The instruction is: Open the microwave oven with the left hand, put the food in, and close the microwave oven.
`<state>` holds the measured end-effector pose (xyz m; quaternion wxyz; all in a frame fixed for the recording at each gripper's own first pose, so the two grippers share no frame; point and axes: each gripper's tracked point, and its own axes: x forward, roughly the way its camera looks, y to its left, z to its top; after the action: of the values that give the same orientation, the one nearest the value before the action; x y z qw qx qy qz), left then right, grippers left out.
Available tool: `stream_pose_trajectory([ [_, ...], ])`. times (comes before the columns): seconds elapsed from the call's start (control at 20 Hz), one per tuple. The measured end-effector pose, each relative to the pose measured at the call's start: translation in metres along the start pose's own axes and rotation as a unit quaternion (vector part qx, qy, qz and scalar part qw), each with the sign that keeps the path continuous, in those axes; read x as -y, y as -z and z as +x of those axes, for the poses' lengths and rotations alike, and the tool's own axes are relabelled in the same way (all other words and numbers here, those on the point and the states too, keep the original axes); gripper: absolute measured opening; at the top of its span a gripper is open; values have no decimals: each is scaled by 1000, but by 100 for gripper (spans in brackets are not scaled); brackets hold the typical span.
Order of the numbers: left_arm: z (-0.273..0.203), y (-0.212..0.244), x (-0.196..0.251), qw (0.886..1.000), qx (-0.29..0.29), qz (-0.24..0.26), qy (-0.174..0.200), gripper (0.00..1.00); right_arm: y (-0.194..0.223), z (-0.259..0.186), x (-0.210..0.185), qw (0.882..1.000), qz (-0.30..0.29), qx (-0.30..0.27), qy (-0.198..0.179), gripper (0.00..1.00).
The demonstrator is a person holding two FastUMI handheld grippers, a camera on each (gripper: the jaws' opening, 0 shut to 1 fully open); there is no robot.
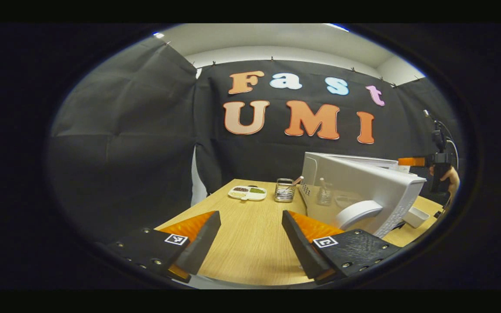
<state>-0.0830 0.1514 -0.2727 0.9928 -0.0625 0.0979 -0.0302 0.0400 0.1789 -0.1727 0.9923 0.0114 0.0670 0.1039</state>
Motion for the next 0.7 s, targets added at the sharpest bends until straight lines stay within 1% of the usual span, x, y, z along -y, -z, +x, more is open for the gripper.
stream_pose_trajectory([
  [0.15, -3, -1, 29, 999, 0, -21, 42, 87, -18, -19, 18, 1000, -5, 15, 9, 95],
  [0.2, -3, -2, 41, 998, -1, -23, 56, 80, -21, -24, 25, 1000, -9, 17, 15, 95],
  [0.25, -3, -3, 50, 997, 0, -22, 68, 75, -23, -28, 32, 1000, -11, 18, 21, 95],
  [0.3, -2, -3, 60, 997, -2, -17, 78, 62, -25, -32, 37, 999, -11, 18, 25, 95],
  [0.35, -2, -2, 70, 996, -2, -11, 88, 56, -26, -37, 43, 999, -9, 18, 26, 95],
  [0.45, -1, -6, 88, 995, 1, -2, 97, 23, -31, -46, 53, 999, -5, 22, 28, 95],
  [0.5, -1, -6, 101, 994, -2, -1, 111, 6, -33, -50, 59, 999, -4, 25, 31, 95],
  [0.55, -2, -4, 120, 991, -4, -5, 131, 3, -35, -55, 66, 999, -2, 29, 35, 95],
  [0.6, -7, -5, 131, 991, -3, 3, 137, 1, -37, -59, 73, 999, 0, 32, 39, 95],
  [0.7, -4, -7, 155, 987, -2, 10, 162, 1, -41, -66, 86, 998, 3, 36, 46, 95],
])
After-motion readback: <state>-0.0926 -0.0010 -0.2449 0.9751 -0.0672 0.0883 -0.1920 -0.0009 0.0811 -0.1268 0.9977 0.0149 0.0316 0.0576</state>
